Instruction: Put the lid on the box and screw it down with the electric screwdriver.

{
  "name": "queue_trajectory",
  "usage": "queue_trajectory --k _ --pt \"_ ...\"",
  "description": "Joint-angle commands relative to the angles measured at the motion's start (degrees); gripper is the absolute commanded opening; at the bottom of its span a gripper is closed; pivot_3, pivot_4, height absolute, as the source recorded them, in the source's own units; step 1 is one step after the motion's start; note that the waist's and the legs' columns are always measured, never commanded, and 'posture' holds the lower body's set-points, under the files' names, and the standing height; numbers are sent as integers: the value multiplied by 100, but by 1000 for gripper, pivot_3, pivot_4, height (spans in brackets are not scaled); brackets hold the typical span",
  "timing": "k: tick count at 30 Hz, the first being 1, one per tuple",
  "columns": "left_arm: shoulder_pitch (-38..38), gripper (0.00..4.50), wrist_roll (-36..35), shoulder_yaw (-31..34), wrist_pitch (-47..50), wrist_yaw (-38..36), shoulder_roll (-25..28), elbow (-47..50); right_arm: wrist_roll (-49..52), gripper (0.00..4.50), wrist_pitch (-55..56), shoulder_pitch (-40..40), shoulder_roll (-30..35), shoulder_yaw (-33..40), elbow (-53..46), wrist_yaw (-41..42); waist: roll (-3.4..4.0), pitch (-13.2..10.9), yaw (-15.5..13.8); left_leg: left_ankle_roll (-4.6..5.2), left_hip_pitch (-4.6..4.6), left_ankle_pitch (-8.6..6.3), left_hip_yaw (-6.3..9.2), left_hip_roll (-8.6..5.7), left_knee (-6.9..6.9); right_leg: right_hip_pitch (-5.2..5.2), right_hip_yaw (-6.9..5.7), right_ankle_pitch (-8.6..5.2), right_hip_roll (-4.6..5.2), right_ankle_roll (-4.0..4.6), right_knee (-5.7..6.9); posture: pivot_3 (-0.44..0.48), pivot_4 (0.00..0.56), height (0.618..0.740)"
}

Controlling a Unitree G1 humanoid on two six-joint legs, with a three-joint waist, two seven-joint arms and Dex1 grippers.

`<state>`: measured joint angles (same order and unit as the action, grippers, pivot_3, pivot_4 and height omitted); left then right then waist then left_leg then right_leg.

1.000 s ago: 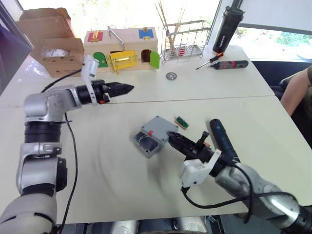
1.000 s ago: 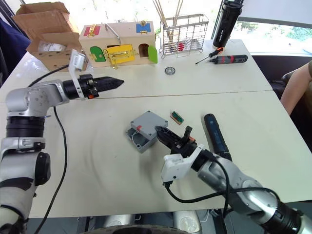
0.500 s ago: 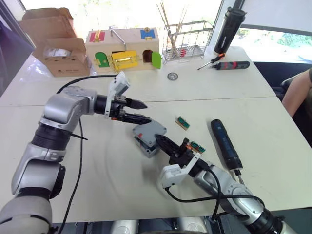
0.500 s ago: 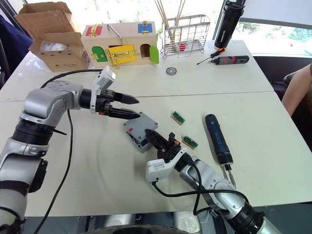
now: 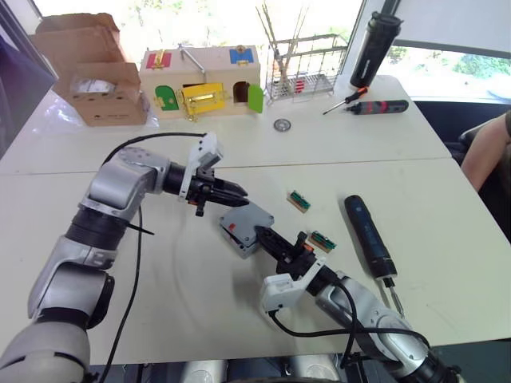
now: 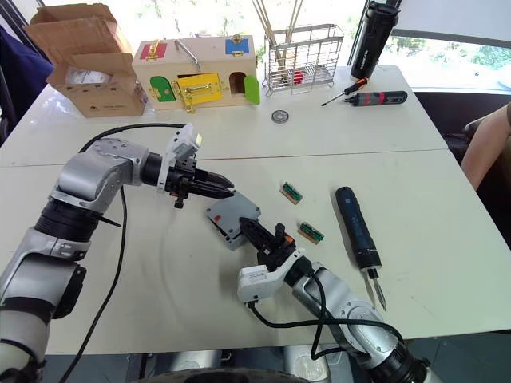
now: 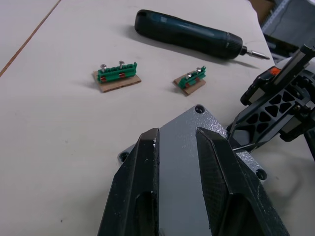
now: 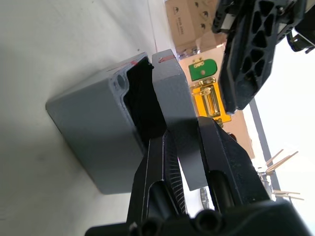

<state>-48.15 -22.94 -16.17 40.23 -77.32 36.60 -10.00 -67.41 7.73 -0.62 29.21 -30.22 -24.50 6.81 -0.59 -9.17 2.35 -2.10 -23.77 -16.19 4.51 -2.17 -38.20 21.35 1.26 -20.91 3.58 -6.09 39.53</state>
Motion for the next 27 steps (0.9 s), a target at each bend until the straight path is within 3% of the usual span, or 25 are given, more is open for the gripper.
queue_trajectory --k 1,13,21,23,27 --pt "28 1165 97 -40 -147 -68 -15 159 -143 100 61 67 -118 9 -70 -59 0 0 -4 0 1 0 0 0 0 0 0 0 0 0 1 0 150 740" --pt "-43 1165 440 -291 -524 -260 -185 -77 -662 100 -127 268 -572 -96 273 -215 1 0 -1 0 7 0 1 -1 0 0 0 0 0 0 15 0 150 740" --pt "113 1165 1068 -719 -1375 -441 -243 -412 -786 100 -113 532 -580 -113 186 -267 0 14 -35 0 36 0 1 -7 2 -16 2 0 5 0 45 0 150 740" --pt "177 1123 1183 -785 -1535 -447 -295 -486 -793 1115 -102 548 -590 -113 192 -272 2 32 -54 0 41 -1 3 -7 2 -23 2 0 5 0 45 0 150 740" --pt "236 1123 1289 -800 -1632 -449 -359 -548 -801 2720 -58 576 -544 -86 138 -262 -5 84 -46 1 48 -1 5 -8 4 -30 2 -1 3 1 44 0 150 740"
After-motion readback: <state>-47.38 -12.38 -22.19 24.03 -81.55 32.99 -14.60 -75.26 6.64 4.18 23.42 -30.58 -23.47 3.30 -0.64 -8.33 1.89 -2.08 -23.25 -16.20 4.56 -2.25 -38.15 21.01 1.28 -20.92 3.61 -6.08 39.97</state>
